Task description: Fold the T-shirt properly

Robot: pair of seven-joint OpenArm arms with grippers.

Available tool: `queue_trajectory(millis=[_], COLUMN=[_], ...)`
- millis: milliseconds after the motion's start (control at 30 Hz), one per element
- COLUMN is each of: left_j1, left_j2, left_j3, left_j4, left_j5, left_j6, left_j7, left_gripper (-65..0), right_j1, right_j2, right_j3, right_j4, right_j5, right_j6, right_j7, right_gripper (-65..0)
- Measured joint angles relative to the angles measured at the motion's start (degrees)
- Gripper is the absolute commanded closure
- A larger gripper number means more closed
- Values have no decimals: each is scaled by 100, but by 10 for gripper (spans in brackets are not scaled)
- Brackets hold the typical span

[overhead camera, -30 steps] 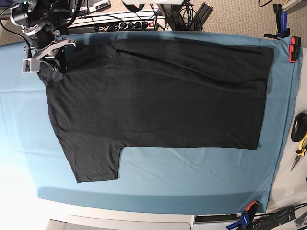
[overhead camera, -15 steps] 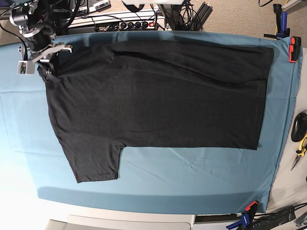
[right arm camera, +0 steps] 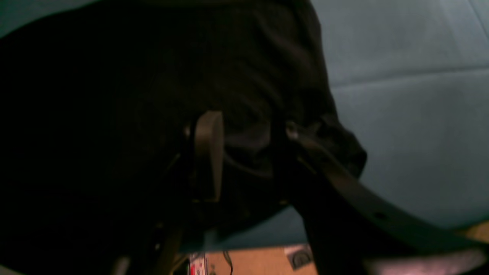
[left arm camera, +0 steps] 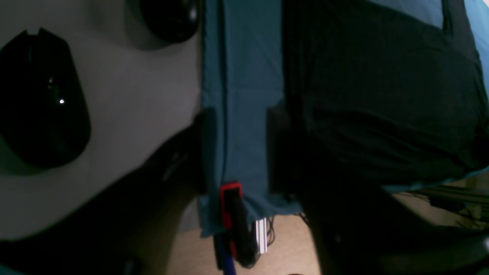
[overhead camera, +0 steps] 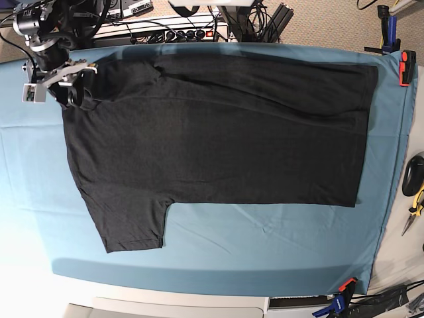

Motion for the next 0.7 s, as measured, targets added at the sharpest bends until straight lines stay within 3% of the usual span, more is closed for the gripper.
queue_trajectory(millis=[300,433,700], left_j1=[0,-2,0], left_j2=[81,92,94], left_j3=[0,0,0], left_j4=[0,0,0], left_j5=[0,-2,-2], left_j6=[0,0,0], left_j7=[-20,-22,-22], left_gripper=[-202,-202,-202], right_j1=[-540,-428,-52], right_j2=[2,63,223], right_j3=[0,0,114], right_j4=[-50,-713,-1958], right_j5=[-476,-468,369], right_j6=[-9,-168,-240], right_j7=[-52,72,-168], right_gripper=[-215,-223,-263])
